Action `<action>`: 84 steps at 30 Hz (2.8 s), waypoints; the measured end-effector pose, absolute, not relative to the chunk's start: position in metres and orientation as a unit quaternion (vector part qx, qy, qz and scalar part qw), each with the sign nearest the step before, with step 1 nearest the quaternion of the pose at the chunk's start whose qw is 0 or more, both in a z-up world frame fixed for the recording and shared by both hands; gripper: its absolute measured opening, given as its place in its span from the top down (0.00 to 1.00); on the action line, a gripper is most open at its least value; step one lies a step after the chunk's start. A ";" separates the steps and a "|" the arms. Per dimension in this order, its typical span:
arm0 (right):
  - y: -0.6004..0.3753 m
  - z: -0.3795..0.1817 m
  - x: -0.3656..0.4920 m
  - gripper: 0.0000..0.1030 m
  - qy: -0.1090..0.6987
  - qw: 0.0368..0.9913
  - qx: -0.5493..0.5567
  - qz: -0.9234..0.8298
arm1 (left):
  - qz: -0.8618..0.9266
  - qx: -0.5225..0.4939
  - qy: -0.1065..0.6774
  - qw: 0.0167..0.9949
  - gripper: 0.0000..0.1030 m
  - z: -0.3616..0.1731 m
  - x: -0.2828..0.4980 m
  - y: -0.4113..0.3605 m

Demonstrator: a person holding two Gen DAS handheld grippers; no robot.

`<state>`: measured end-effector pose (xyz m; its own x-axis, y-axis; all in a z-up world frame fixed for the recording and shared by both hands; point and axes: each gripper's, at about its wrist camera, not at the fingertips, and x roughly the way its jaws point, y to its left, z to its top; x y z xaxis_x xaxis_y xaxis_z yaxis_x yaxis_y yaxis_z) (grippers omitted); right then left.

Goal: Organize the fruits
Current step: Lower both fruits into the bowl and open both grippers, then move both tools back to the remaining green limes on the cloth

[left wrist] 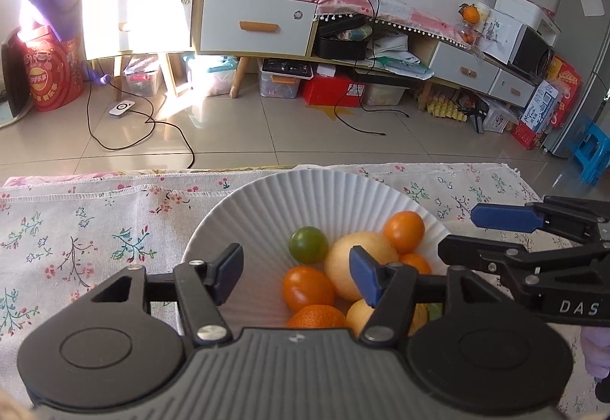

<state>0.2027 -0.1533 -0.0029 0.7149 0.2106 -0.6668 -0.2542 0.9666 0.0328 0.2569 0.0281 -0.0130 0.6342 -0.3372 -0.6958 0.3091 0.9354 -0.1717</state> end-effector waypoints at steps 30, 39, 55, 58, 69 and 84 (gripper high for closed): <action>-0.165 0.043 0.069 0.17 0.358 0.924 -0.033 0.128 | -0.221 0.056 0.377 0.898 0.26 0.013 0.110 0.020; -0.174 0.028 0.032 0.16 0.369 0.915 -0.028 0.161 | -0.240 0.074 0.363 0.897 0.26 0.000 0.073 0.017; -0.170 0.001 -0.039 0.16 0.385 0.877 -0.092 0.270 | -0.284 0.100 0.361 0.883 0.26 -0.036 0.029 0.011; -0.169 -0.008 -0.051 0.18 0.401 0.863 -0.104 0.290 | -0.290 0.100 0.362 0.880 0.26 -0.041 0.025 0.008; -0.152 -0.030 -0.067 0.47 0.434 0.825 -0.147 0.329 | -0.310 0.119 0.373 0.867 0.26 -0.054 0.016 -0.001; -0.149 -0.030 -0.074 0.72 0.430 0.823 -0.162 0.335 | -0.303 0.109 0.360 0.876 0.26 -0.063 0.019 -0.001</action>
